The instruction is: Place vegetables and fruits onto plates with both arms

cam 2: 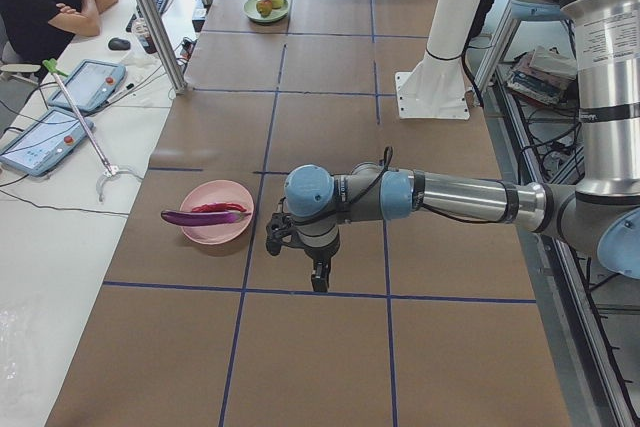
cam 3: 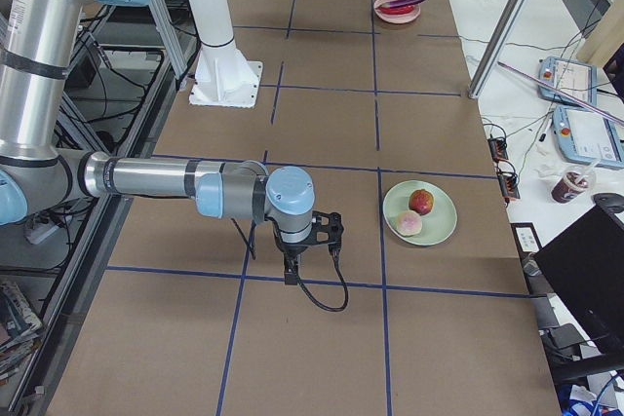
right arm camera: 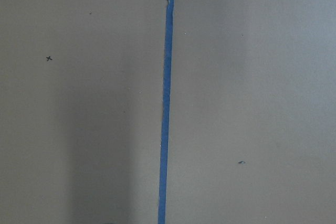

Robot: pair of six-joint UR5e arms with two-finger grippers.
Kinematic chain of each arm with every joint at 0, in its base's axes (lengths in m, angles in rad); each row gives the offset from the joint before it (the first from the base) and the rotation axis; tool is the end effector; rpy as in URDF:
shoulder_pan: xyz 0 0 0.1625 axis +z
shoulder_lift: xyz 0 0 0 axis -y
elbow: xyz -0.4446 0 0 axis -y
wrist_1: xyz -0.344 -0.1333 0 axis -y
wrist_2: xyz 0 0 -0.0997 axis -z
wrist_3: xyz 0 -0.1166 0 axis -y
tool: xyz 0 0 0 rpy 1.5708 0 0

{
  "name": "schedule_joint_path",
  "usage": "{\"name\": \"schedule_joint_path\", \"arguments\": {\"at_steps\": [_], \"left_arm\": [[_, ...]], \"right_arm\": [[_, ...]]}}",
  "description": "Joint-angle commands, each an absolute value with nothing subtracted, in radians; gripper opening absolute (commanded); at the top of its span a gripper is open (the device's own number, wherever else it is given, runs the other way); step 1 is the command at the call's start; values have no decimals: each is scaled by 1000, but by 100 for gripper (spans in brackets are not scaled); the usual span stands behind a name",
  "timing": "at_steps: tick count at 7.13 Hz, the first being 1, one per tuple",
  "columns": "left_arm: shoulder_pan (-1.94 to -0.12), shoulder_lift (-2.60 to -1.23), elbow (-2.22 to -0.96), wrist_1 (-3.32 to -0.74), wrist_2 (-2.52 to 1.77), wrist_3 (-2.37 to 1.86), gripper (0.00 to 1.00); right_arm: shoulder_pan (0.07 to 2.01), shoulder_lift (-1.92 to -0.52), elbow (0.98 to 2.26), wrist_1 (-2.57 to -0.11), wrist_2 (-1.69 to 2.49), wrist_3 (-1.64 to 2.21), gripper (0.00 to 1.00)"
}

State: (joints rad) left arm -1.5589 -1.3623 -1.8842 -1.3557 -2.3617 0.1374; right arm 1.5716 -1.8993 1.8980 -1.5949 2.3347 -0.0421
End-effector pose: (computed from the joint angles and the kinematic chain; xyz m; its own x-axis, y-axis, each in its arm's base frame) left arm -0.0463 -0.3407 0.6539 0.6958 0.0670 -0.7151 -0.1081 0.9941 -0.0121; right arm 0.0529 -0.2980 0.6705 0.7215 -0.0239 0.6920 0.0296 0.9996 0.0037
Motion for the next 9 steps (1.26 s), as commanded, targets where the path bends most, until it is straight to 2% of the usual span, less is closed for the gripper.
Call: {"name": "schedule_joint_path", "arguments": {"at_steps": [1,5,9], "left_arm": [[-1557,-1353,-1887,-1371,-2361,120,100],[-1557,-1353,-1887,-1385,-2368,120,100],[-1557,-1367,-1870,-1384,-2361,118,100]], "right_arm": [[1569,-1907,1902,-1597,2338,-43,100],[1556,-1895,1904,-1600,2376,-2,100],[1461,-1865,1943,-1594,2367,203,100]]}}
